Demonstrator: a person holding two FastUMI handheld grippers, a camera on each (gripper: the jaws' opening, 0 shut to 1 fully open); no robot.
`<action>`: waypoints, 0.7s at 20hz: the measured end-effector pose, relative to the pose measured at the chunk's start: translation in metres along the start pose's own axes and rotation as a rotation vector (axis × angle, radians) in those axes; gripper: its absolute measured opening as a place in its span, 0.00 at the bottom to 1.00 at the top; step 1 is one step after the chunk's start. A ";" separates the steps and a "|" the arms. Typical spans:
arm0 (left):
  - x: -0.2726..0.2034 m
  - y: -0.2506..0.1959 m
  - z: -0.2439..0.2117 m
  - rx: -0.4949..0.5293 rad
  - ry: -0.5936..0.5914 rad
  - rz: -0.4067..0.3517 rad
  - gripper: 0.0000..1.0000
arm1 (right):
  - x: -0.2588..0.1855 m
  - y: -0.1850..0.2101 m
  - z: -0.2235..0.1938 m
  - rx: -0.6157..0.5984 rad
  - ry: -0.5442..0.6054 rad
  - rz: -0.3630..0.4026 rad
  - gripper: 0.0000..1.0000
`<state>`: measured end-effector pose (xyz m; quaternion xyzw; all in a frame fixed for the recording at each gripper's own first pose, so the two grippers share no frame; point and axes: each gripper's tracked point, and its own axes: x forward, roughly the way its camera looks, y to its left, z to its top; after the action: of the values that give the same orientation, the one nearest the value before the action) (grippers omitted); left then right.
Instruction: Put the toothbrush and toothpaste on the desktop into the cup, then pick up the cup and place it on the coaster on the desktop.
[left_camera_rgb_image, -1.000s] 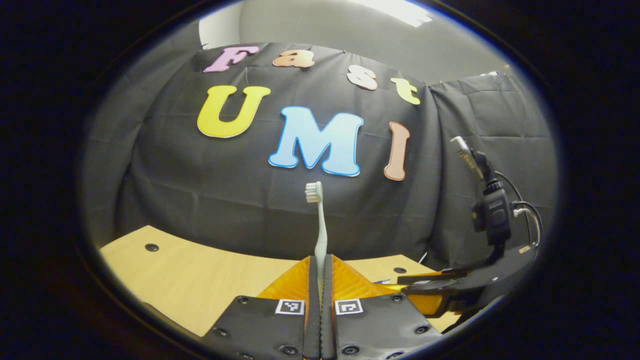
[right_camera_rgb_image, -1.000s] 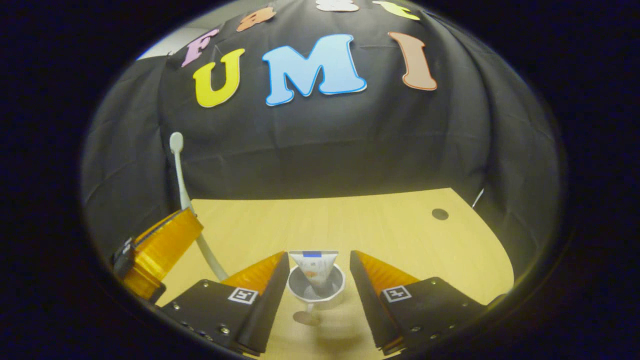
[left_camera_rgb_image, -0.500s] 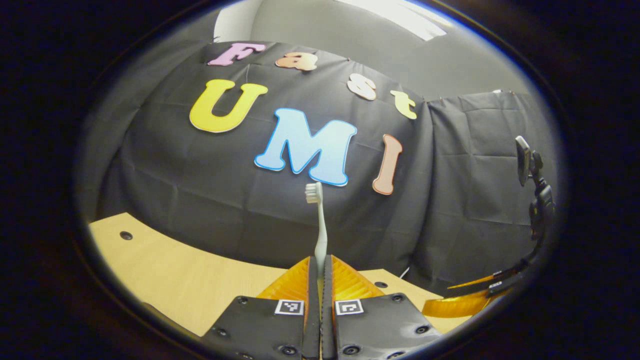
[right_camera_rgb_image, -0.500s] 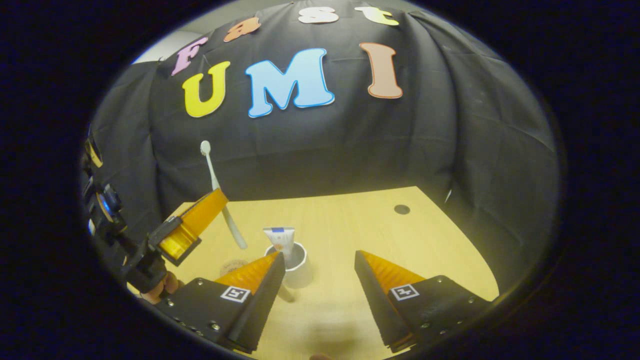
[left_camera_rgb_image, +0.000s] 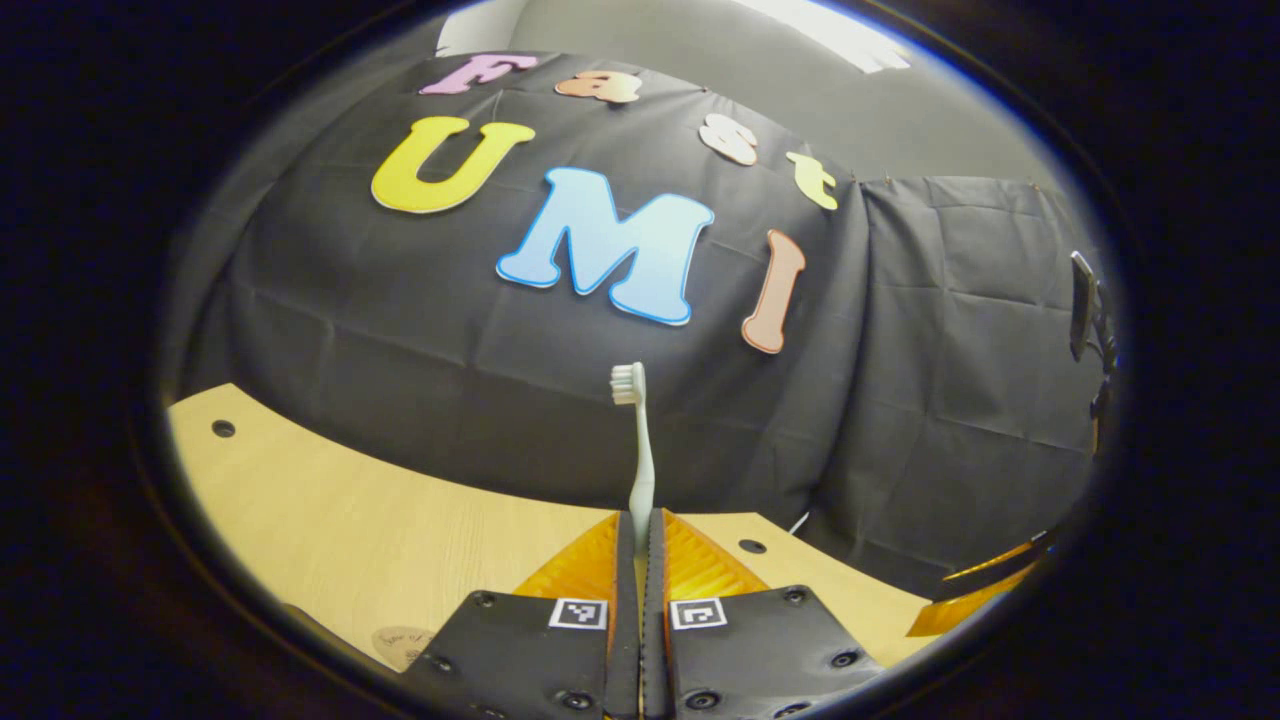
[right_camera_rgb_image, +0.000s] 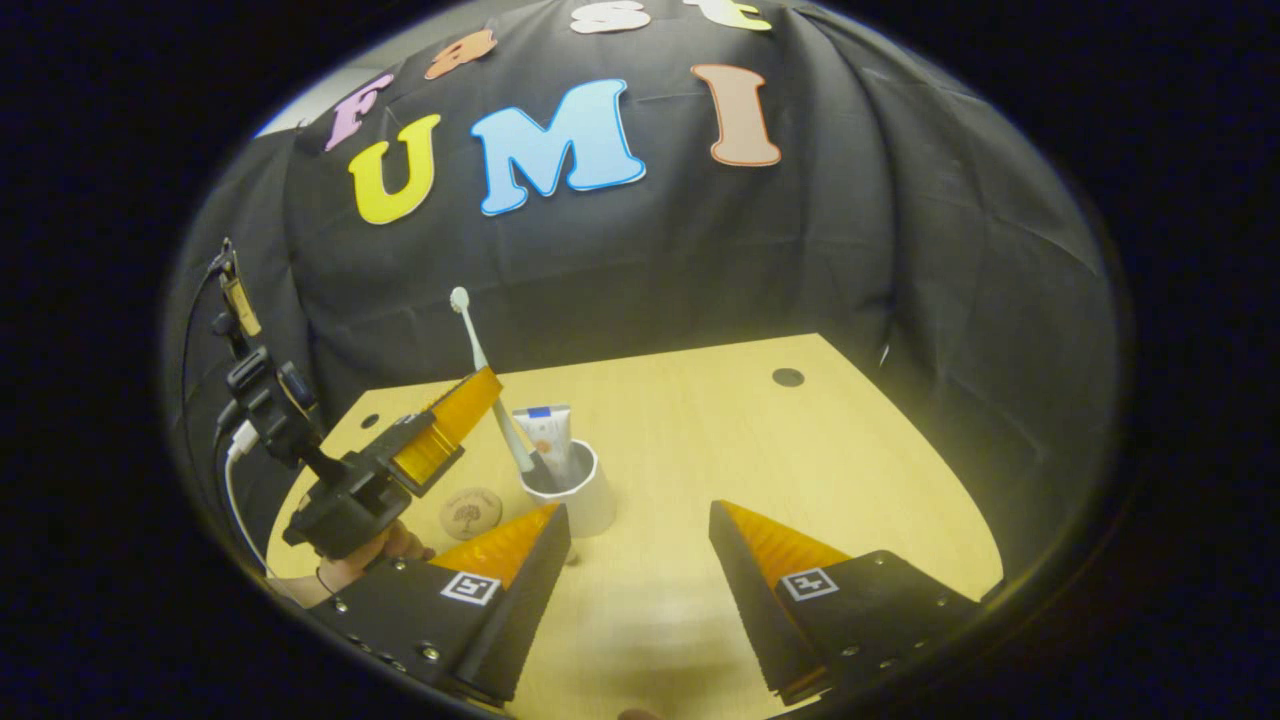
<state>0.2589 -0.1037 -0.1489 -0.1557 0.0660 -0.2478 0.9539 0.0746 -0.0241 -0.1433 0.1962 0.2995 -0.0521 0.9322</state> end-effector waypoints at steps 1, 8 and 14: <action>0.002 0.000 -0.006 0.003 0.010 -0.001 0.08 | 0.000 0.000 0.000 0.000 0.001 0.001 0.86; 0.001 -0.004 -0.033 0.046 0.098 -0.001 0.05 | 0.005 0.002 0.000 0.011 0.011 0.016 0.87; -0.010 -0.003 -0.037 0.056 0.129 0.016 0.29 | 0.008 0.004 0.004 0.024 0.011 0.028 0.86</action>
<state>0.2414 -0.1108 -0.1821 -0.1124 0.1216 -0.2514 0.9536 0.0840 -0.0224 -0.1435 0.2118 0.3013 -0.0414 0.9288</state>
